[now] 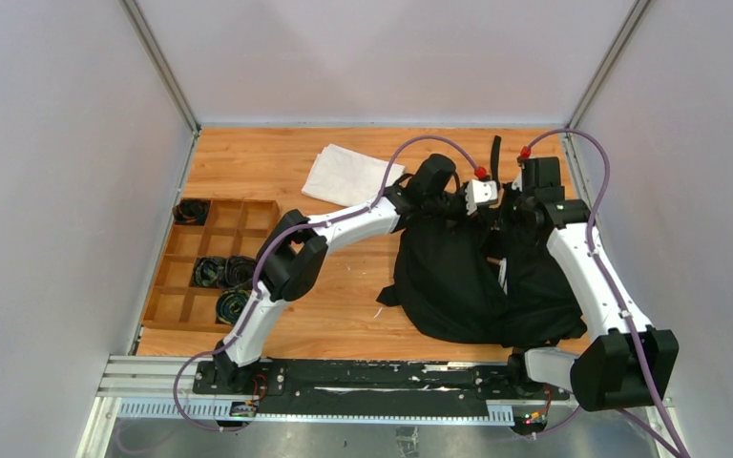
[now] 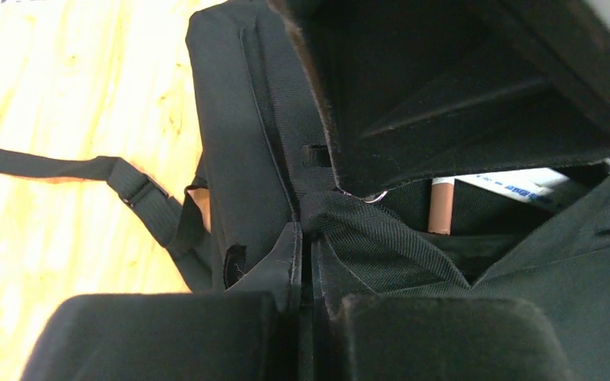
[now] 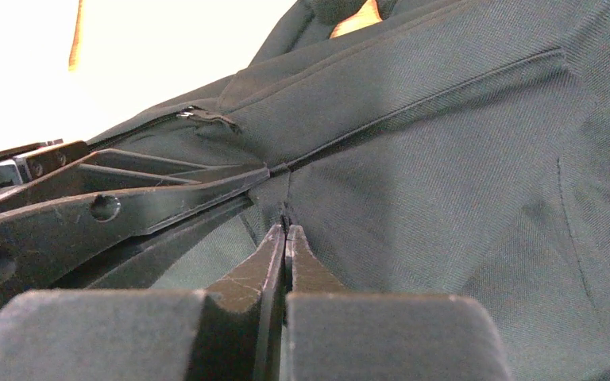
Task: Pack the student bag
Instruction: Zip the student bag at the center of the board.
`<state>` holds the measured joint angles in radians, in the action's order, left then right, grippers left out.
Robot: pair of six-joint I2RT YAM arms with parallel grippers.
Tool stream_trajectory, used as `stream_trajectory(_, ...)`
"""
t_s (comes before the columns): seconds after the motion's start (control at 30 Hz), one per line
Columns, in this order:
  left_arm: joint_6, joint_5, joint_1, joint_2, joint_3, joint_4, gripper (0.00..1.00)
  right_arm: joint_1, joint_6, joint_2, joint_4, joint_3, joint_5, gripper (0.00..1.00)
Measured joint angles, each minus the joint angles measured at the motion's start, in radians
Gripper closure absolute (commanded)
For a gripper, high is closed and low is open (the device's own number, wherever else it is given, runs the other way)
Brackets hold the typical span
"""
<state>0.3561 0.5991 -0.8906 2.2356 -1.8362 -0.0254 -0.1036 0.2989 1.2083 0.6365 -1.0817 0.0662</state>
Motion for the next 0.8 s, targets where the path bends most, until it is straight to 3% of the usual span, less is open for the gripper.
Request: stream_trajectory(0.8, -0.235, -0.068, 0.016, 0.004, -0.002, 0.034, 1.0, 0.002, 0.011, -0.101, 0.025, 0.113, 0.039, 1.0)
